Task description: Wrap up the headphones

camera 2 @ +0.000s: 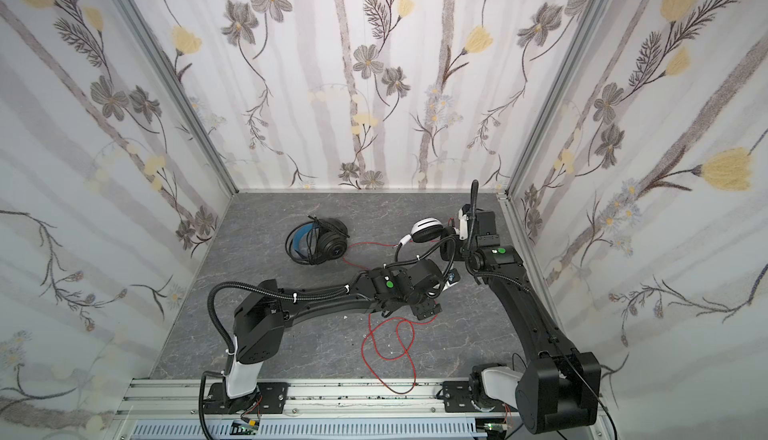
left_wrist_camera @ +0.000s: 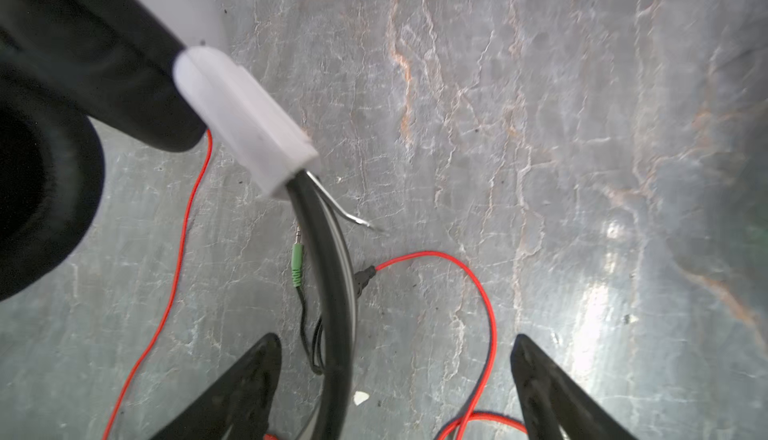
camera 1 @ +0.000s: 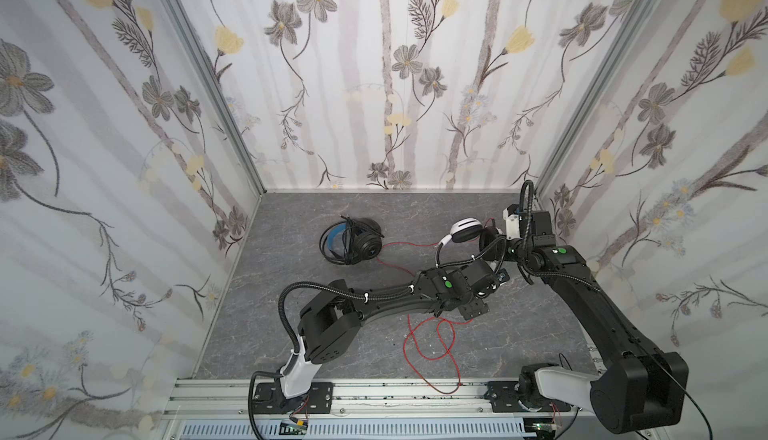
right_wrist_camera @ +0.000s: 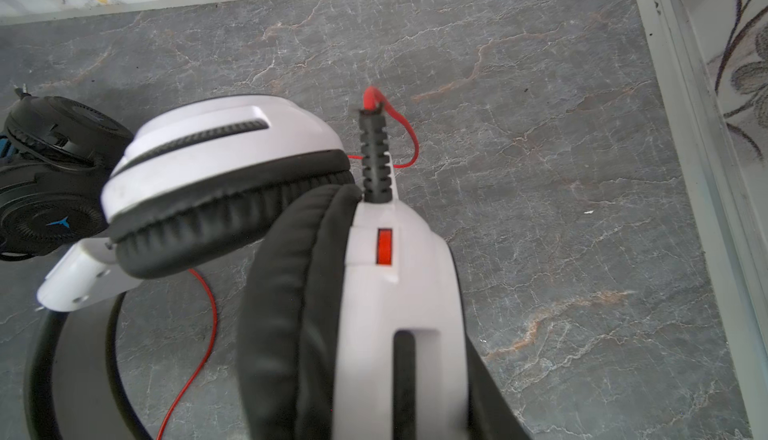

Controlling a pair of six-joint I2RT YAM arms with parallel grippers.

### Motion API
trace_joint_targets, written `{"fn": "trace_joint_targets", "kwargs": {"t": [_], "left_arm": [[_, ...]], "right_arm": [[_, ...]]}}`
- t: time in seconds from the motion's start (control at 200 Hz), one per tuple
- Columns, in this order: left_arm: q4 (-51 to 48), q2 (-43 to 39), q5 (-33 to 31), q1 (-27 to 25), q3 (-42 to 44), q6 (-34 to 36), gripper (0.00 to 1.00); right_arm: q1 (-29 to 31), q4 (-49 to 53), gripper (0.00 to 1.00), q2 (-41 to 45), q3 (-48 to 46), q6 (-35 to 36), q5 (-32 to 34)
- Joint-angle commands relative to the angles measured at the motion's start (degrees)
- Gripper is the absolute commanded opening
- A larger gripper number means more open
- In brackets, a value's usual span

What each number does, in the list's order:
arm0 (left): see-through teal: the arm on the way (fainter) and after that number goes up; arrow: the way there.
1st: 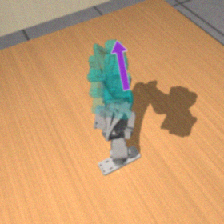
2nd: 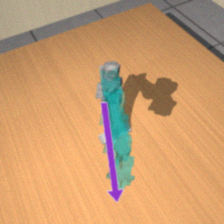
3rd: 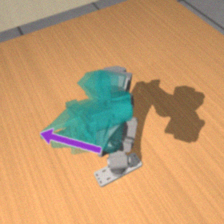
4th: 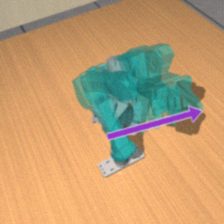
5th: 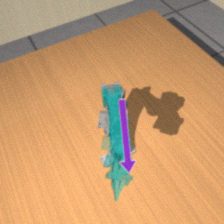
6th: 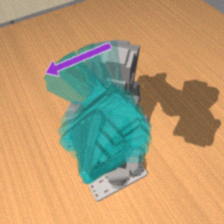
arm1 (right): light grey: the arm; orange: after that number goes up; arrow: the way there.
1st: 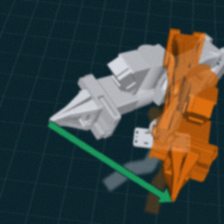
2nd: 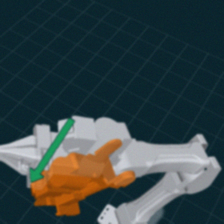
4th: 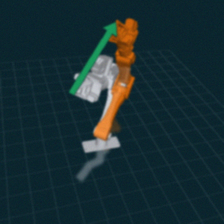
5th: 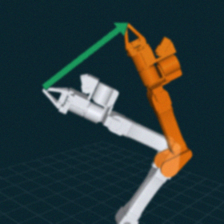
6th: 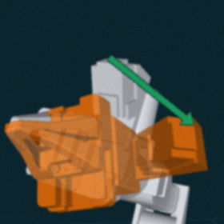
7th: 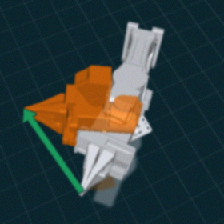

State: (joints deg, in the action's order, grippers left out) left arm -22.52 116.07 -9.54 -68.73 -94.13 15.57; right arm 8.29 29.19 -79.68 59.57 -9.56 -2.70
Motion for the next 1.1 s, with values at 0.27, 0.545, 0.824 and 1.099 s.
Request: {"fn": "trace_joint_targets", "kwargs": {"t": [0.27,0.545,0.824,1.099], "left_arm": [[1.1,2.2,-4.1,0.5,-1.9,5.9,0.30],[-2.7,0.2,3.0,1.3,-3.5,5.0,0.00],[-11.4,-3.9,21.9,3.7,-10.7,-1.6,0.00],[-12.9,-6.1,41.2,6.3,-15.3,-13.3,0.00]], "right_arm": [[-0.5,-2.6,0.25,0.2,0.5,-1.1,-3.0],[-0.9,-2.6,0.36,0.1,1.5,-1.0,-4.4],[-0.9,-0.5,0.85,1.9,7.2,1.2,-3.8],[1.9,4.9,1.00,-1.1,22.4,8.1,4.8]]}}
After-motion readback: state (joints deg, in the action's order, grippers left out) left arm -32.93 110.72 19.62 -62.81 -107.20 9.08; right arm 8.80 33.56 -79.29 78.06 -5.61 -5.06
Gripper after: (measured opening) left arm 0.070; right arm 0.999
